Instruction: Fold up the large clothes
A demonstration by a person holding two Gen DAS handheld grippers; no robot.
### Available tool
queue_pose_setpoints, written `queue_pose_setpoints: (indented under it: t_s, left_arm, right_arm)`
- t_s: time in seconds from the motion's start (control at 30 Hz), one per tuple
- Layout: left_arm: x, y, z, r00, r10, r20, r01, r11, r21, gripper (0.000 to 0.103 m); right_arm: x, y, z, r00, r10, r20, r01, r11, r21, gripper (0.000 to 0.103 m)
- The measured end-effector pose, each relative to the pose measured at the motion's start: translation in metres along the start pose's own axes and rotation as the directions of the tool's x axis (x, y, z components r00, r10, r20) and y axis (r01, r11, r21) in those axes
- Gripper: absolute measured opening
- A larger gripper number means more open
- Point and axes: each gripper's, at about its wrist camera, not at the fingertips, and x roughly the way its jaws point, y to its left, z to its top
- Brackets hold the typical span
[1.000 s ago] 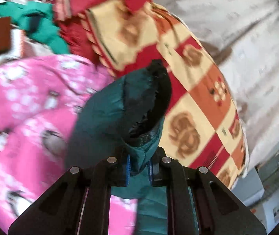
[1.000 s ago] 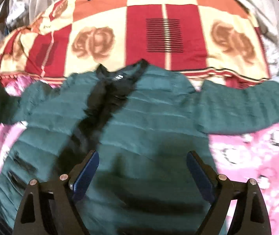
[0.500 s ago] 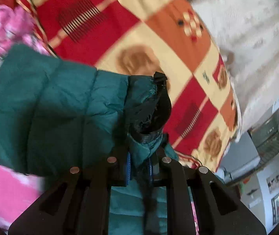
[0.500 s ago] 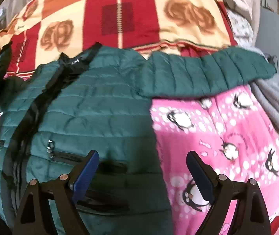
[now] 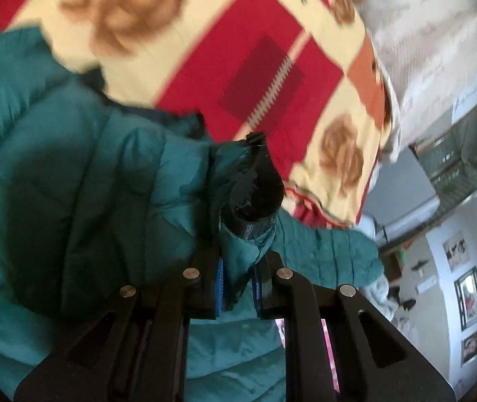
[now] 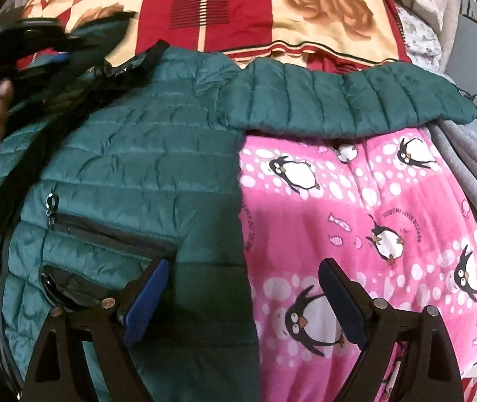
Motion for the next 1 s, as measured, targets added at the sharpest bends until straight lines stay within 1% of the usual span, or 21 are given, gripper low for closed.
queue_pose_setpoints:
  t_s: [0.07,0.17,0.33,0.43,0.53,0.6,0.67,0.77,0.9,0.97,1.0]
  left_arm:
    - [0.022,-0.012,-0.011,0.999,-0.009,-0.041,0.009,1.000,0.016,0.012]
    - [0.046,-0.026,-0.021,0.997,-0.003,-0.075,0.005,0.999,0.038,0.012]
    - [0.070,-0.033,-0.032,0.993,0.028,-0.118,-0.022,0.998,0.052,0.012]
    - [0.078,-0.032,-0.042,0.987,0.059,-0.149,-0.046,0.995,0.089,0.012]
    - [0.084,-0.031,-0.051,0.975,0.128,-0.184,-0.106,0.987,0.125,0.013]
    - [0.084,-0.032,-0.054,0.972,0.132,-0.196,-0.106,0.985,0.136,0.022]
    - [0.081,-0.033,-0.055,0.971,0.114,-0.213,-0.087,0.988,0.131,0.043]
    - [0.072,-0.037,-0.056,0.969,0.086,-0.233,-0.057,0.990,0.128,0.057]
    - [0.052,-0.041,-0.056,0.965,0.025,-0.261,0.006,0.993,0.115,0.058]
    - [0.031,-0.040,-0.050,0.970,0.002,-0.243,0.029,0.992,0.123,0.058]
    - [0.021,-0.038,-0.045,0.975,0.002,-0.224,0.028,0.991,0.127,0.058]
  right_arm:
    - [0.000,-0.003,-0.001,1.000,0.006,-0.002,-0.006,1.000,0.008,0.089]
    - [0.001,-0.005,-0.003,1.000,0.020,-0.008,-0.020,1.000,0.014,0.089]
    - [0.003,-0.004,-0.005,0.999,0.031,-0.012,-0.031,1.000,-0.003,0.089]
    - [0.005,-0.006,-0.005,0.999,0.042,-0.019,-0.042,0.999,0.005,0.089]
    - [0.005,-0.005,-0.005,0.999,0.043,-0.020,-0.043,0.999,0.002,0.089]
    - [0.005,-0.006,-0.005,0.999,0.046,-0.021,-0.046,0.999,0.004,0.090]
    - [0.006,-0.007,-0.005,0.998,0.053,-0.024,-0.053,0.999,0.013,0.089]
    - [0.007,-0.008,-0.005,0.998,0.058,-0.030,-0.057,0.998,0.025,0.089]
    - [0.005,-0.009,-0.002,0.999,0.048,-0.019,-0.047,0.998,0.047,0.089]
    - [-0.003,-0.011,0.003,0.999,0.042,0.015,-0.043,0.996,0.084,0.090]
    - [-0.006,-0.011,0.005,0.999,0.040,0.032,-0.043,0.994,0.103,0.090]
